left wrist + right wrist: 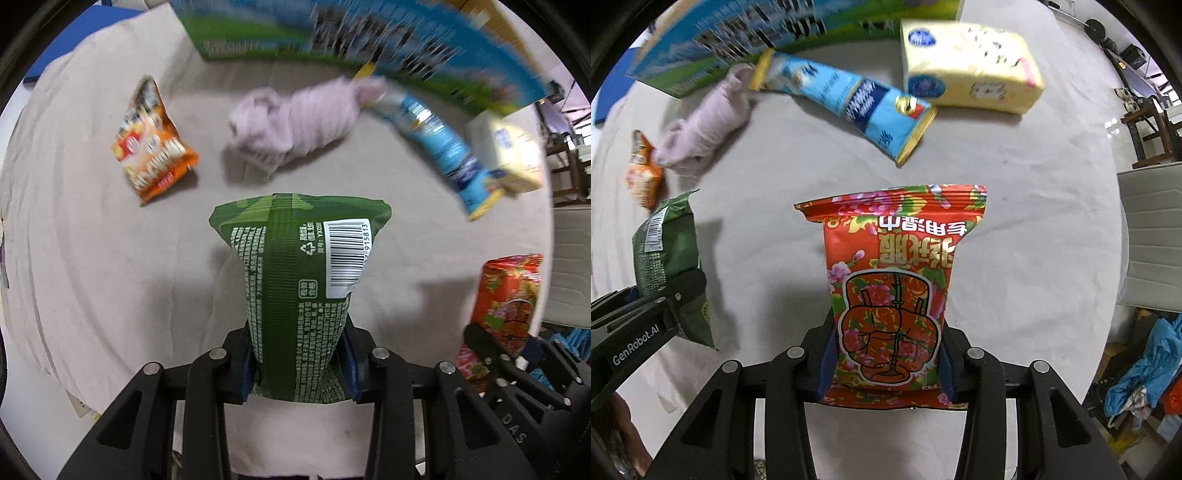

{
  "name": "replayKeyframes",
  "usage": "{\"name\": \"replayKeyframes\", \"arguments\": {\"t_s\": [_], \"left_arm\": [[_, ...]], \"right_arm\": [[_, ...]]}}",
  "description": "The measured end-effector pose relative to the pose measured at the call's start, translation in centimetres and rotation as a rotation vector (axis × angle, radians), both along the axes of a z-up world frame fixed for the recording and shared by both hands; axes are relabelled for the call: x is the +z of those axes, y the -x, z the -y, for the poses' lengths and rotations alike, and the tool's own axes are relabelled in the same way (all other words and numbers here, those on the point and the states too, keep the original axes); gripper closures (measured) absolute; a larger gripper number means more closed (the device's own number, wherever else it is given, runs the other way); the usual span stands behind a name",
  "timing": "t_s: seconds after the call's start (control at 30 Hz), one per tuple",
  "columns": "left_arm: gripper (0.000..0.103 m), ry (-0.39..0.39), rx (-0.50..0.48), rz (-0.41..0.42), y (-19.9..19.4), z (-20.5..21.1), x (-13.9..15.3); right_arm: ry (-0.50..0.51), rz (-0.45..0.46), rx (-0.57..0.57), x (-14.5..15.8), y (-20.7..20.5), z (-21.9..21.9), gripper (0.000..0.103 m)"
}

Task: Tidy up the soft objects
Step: 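Carry both bags into the box and open both tools to release them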

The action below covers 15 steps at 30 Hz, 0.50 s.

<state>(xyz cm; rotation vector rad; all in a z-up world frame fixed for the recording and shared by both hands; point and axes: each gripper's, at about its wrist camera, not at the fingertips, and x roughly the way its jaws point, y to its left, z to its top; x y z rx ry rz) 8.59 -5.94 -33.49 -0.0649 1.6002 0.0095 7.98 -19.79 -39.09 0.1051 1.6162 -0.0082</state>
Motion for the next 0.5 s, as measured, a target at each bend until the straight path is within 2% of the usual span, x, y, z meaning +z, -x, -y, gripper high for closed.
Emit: {"name": "replayKeyframes", "arguments": {"t_s": [0.23,0.37,0.5], "left_arm": [[0.069,0.120,0.018,0.106,-1.0,1.5,9.4],[0.069,0.170,0.004,0.166,-4.8,2.3,14.4],[0.069,0.175,-0.034,0.224,-9.6,2.7,17.7]], "right_arm": [[-0.110,0.092,0.007,7.1,-0.7,1.2,0.057],[-0.165,0.150,0.005,11.5,-3.6,2.1,0.057],[-0.148,0.227,0.011,15.5,-8.2,2.8,0.057]]}}
